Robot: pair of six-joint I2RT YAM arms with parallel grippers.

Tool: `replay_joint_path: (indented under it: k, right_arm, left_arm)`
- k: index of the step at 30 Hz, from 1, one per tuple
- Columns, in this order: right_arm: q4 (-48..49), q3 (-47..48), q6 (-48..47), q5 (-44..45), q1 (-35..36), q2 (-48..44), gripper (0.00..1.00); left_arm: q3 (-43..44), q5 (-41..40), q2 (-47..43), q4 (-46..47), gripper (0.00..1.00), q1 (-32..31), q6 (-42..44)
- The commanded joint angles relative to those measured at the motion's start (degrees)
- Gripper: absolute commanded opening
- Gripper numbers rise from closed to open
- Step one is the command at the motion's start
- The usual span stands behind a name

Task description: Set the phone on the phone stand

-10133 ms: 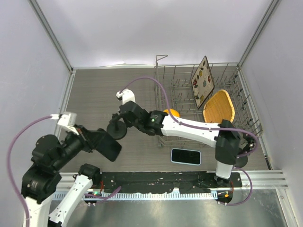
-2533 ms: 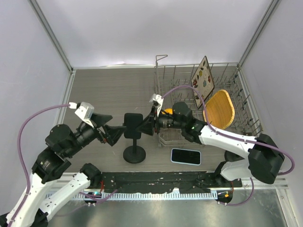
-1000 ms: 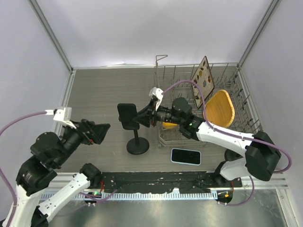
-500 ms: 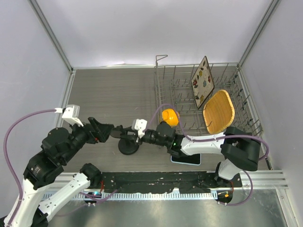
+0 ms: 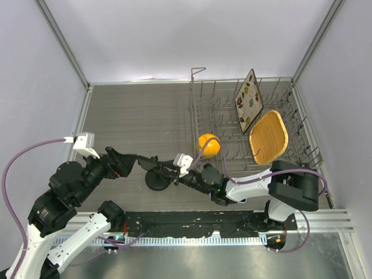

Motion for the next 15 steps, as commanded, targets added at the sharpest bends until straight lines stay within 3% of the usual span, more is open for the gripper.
replay_joint_path:
  k: [1, 8, 15]
  right_arm:
    - [1.9, -1.1, 19.1, 2.4, 0.3, -1.5, 0.01]
    - [-5.9, 1.5, 33.7, -3.9, 0.1, 0.2, 0.01]
    - [-15.6, 3.7, 36.8, -7.3, -0.5, -1.6, 0.01]
  left_arm:
    - [0.8, -1.1, -0.1, 0.6, 0.87, 0.1, 0.6]
    - [0.7, -0.1, -0.5, -0.4, 0.87, 0.1, 0.4]
    - [0.6, 2.2, -0.8, -1.0, 0.85, 0.1, 0.8]
